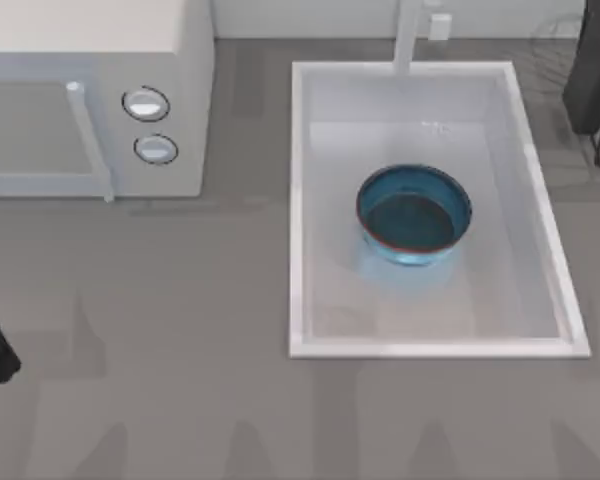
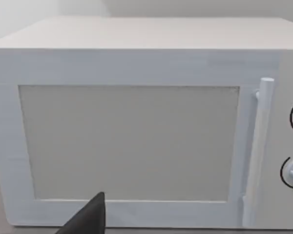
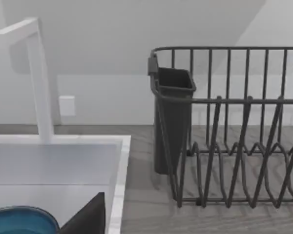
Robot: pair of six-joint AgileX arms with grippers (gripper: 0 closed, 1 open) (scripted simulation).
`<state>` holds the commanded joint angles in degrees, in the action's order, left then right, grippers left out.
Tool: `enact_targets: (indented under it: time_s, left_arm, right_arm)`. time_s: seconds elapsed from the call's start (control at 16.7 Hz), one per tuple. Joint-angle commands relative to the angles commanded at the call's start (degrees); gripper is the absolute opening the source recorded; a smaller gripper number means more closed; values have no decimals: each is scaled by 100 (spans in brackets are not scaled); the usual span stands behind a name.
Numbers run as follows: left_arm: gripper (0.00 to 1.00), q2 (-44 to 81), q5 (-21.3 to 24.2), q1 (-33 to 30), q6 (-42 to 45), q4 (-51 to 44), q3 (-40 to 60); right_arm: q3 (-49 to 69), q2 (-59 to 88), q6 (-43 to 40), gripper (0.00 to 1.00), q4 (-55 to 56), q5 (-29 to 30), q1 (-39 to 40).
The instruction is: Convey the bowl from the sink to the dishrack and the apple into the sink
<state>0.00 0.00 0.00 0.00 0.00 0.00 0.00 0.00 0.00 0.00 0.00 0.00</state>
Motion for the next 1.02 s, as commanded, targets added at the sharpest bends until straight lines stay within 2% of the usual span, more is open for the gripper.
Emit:
enact_targets:
  time_s: [0.24, 0.48, 0.72, 1.02]
  left_arm:
    - [100, 0, 0, 0, 0, 0, 0]
    - [100, 0, 0, 0, 0, 0, 0]
    - [100, 0, 0, 0, 0, 0, 0]
    - [100, 0, 0, 0, 0, 0, 0]
  right_arm:
    - [147, 150, 57, 100, -83, 14, 24]
    - [1037, 1102, 387, 100, -635, 41, 207]
    - [2534, 2845, 918, 100, -1669, -7, 559]
    - [4996, 5866, 1717, 100, -3455, -180, 1138]
